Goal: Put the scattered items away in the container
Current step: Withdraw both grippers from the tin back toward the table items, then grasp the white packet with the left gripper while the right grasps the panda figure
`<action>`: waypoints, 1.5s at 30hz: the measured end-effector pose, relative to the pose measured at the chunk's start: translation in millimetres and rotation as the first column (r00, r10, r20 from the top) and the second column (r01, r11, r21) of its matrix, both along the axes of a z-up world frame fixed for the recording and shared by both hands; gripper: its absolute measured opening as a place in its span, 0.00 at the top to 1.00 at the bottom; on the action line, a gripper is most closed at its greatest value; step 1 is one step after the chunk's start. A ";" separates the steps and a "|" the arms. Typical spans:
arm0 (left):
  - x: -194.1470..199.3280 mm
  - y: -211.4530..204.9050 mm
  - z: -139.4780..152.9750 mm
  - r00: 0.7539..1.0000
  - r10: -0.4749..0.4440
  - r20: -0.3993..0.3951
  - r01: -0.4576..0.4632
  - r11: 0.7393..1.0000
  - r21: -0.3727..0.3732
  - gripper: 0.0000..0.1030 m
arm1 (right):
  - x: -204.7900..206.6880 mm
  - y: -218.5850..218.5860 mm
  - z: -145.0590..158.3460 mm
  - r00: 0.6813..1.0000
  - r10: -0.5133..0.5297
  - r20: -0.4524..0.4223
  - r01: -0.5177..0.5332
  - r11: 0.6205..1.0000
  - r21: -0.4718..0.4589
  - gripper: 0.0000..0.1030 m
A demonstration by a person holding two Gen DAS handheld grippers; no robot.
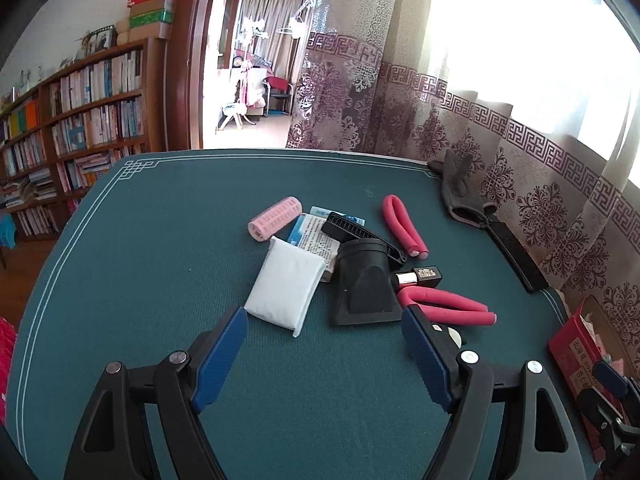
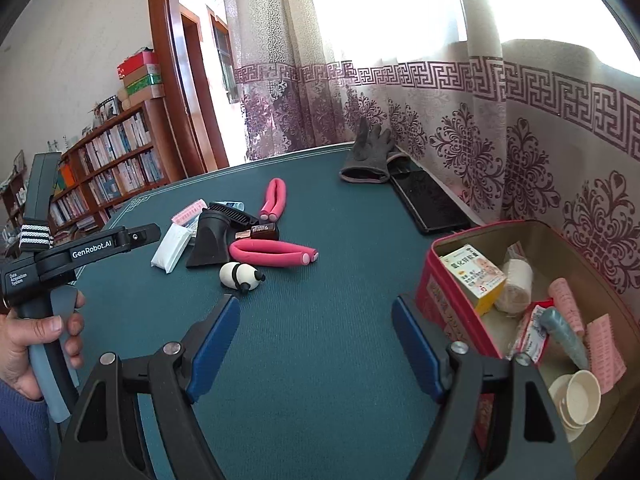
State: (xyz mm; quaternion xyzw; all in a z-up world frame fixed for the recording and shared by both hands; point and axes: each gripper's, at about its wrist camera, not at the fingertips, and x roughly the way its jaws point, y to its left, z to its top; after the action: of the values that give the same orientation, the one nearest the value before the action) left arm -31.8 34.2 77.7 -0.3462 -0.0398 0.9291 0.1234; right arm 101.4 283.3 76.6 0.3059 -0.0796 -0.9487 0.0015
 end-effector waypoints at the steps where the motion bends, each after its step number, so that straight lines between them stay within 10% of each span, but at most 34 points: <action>1: -1.2 -8.3 -2.1 1.000 0.020 -0.001 -0.020 1.000 -0.005 0.21 | -4.6 -5.3 -3.0 1.000 0.009 0.013 -0.009 1.000 -0.003 0.21; 11: -11.3 -58.9 -34.5 0.994 0.096 0.053 -0.095 0.995 -0.023 0.21 | -44.8 -38.0 -29.4 0.991 0.073 0.108 -0.071 0.997 -0.024 0.21; 38: -98.4 3.6 -65.3 0.989 -0.029 0.144 0.048 0.990 -0.130 0.21 | -94.3 -34.7 -58.3 0.981 0.087 0.173 -0.070 0.992 -0.107 0.21; 42: -100.5 -3.3 -62.2 0.990 -0.055 0.130 0.063 0.996 -0.062 0.51 | -97.2 -40.1 -56.1 0.979 0.104 0.174 -0.089 0.992 -0.093 0.21; 45: -95.8 -8.8 -61.6 0.990 -0.050 0.130 0.055 0.998 -0.034 0.51 | -103.0 -48.0 -52.3 0.979 0.116 0.169 -0.108 0.993 -0.055 0.21</action>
State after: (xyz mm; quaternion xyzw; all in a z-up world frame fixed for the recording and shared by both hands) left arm -127.6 25.4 16.1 -0.4087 -0.0209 0.9018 0.1386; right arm -1.6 235.3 24.3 0.3902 -0.0835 -0.9153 0.0549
